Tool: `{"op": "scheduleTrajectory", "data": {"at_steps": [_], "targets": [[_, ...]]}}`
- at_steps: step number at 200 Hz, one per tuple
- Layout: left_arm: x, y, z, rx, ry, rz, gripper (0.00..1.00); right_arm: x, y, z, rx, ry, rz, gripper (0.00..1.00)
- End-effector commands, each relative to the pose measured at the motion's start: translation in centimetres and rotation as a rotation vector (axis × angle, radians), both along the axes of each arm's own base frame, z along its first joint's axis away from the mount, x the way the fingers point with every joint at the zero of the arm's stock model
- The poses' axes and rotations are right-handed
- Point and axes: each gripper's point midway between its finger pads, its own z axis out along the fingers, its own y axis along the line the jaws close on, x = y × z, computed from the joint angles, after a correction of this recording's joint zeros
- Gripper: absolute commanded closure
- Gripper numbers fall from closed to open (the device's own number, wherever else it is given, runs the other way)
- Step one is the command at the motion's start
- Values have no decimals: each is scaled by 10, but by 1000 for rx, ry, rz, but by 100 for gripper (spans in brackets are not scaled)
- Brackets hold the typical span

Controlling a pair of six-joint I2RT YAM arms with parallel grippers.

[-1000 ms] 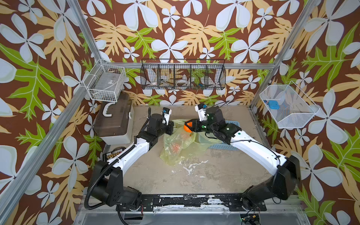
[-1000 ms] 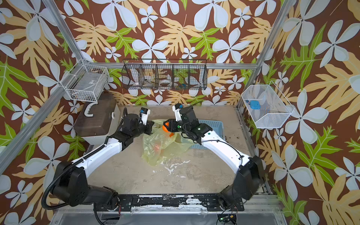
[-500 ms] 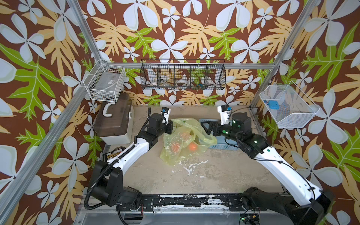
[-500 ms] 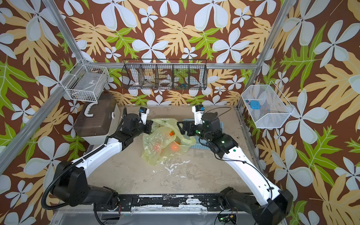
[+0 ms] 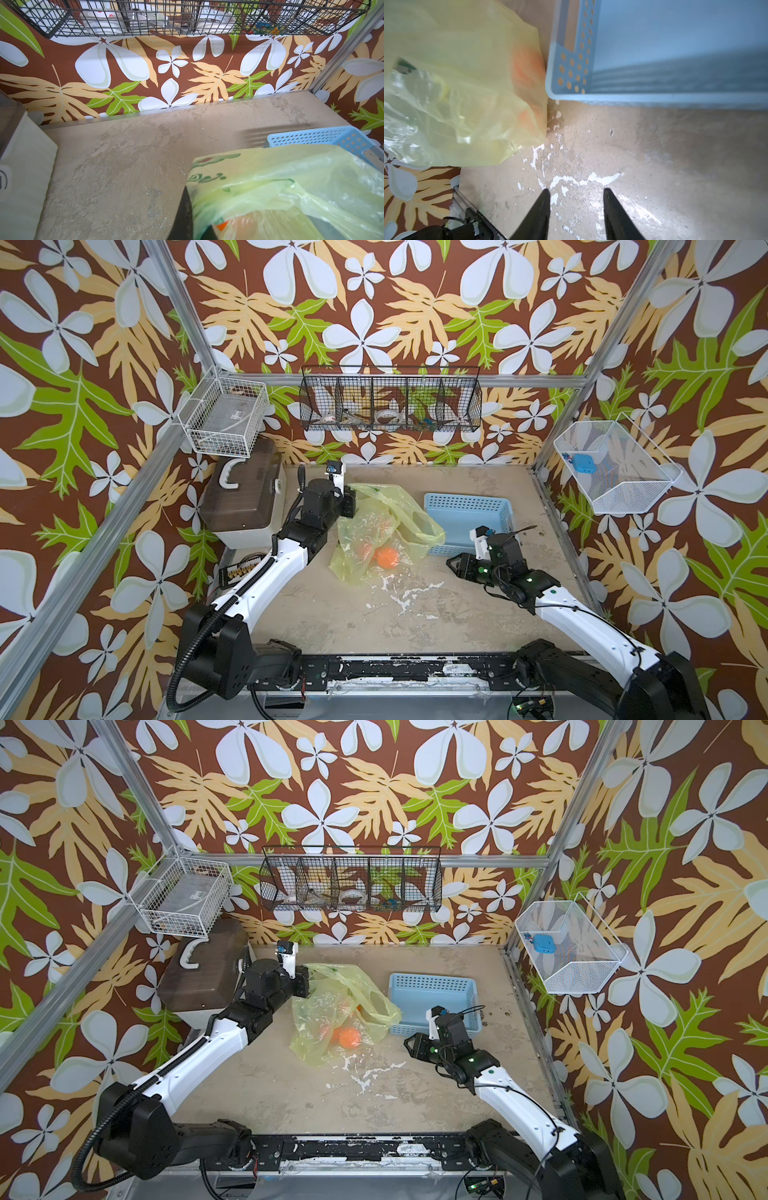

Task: Place the oranges into plastic bags & tie knots
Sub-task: Adjust the basket at the center of the board.

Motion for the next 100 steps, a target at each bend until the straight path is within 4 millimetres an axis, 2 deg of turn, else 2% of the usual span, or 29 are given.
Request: {"op": "scheduleTrajectory", "data": {"at_steps": [1,20,41,54,80,100], "targets": [[-2,-14,1,-35,-5,-76,100,25,31,12,106,-49,17,59],[-3,-27,-10,-50,40,-146,100,53,43,6,105,-42,-6,62],[-4,-39,-23,-62,101,-200,100,95,34,4,43,-71,-79,62],[-7,-47,-25,-69,118,-235,100,120,18,4,27,-79,-138,62],[-14,-65,-26,-61,117,-294,100,165,-30,8,26,-91,-266,59],[-15,-74,-28,-67,117,-325,100,173,-46,33,36,-132,-252,55]]}}
